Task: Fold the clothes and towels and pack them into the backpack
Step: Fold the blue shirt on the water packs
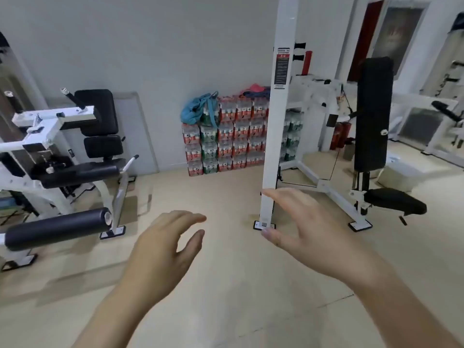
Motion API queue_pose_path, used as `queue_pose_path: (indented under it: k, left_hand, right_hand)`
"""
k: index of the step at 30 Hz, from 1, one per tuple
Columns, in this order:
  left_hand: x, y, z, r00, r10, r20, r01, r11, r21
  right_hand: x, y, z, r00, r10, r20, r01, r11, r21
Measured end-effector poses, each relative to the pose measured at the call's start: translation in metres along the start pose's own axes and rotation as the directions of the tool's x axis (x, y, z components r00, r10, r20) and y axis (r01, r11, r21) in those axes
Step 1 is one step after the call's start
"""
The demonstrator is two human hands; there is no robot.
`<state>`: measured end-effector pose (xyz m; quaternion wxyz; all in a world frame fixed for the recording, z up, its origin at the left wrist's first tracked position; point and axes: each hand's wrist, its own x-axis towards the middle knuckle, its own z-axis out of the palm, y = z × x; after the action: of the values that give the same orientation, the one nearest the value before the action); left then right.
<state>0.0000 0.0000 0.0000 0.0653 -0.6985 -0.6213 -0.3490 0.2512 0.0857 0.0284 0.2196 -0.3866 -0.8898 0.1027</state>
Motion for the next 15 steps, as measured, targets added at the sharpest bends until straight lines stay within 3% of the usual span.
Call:
queue_pose_path:
  k: [3, 6, 8, 9, 12, 13, 15]
  left_hand:
    - [0.032, -0.058, 0.008, 0.97, -0.241, 0.028, 0.242, 0.952, -0.189]
    - [0.07, -0.106, 0.021, 0.871, -0.466, 0.154, 0.48, 0.743, -0.467]
    - [0.095, -0.134, 0.033, 0.785, -0.558, 0.27, 0.578, 0.501, -0.644]
    - [0.108, -0.148, 0.041, 0.761, -0.579, 0.293, 0.59, 0.429, -0.684]
    - [0.151, -0.189, 0.07, 0.725, -0.613, 0.314, 0.604, 0.347, -0.717]
    - [0.166, -0.202, 0.081, 0.715, -0.618, 0.327, 0.609, 0.323, -0.724]
    - [0.198, -0.229, 0.105, 0.687, -0.629, 0.363, 0.63, 0.266, -0.73]
  right_hand:
    - [0.055, 0.006, 0.043, 0.981, 0.187, -0.058, -0.164, 0.948, 0.273]
    - [0.107, 0.01, 0.081, 0.939, 0.343, -0.031, -0.277, 0.805, 0.525]
    - [0.143, 0.013, 0.101, 0.903, 0.429, 0.028, -0.328, 0.645, 0.69]
    - [0.16, 0.016, 0.111, 0.881, 0.467, 0.068, -0.341, 0.53, 0.777]
    - [0.218, 0.035, 0.136, 0.809, 0.546, 0.216, -0.324, 0.107, 0.94]
    - [0.238, 0.044, 0.145, 0.79, 0.561, 0.248, -0.304, 0.007, 0.953]
    - [0.277, 0.065, 0.164, 0.762, 0.588, 0.272, -0.276, -0.084, 0.957]
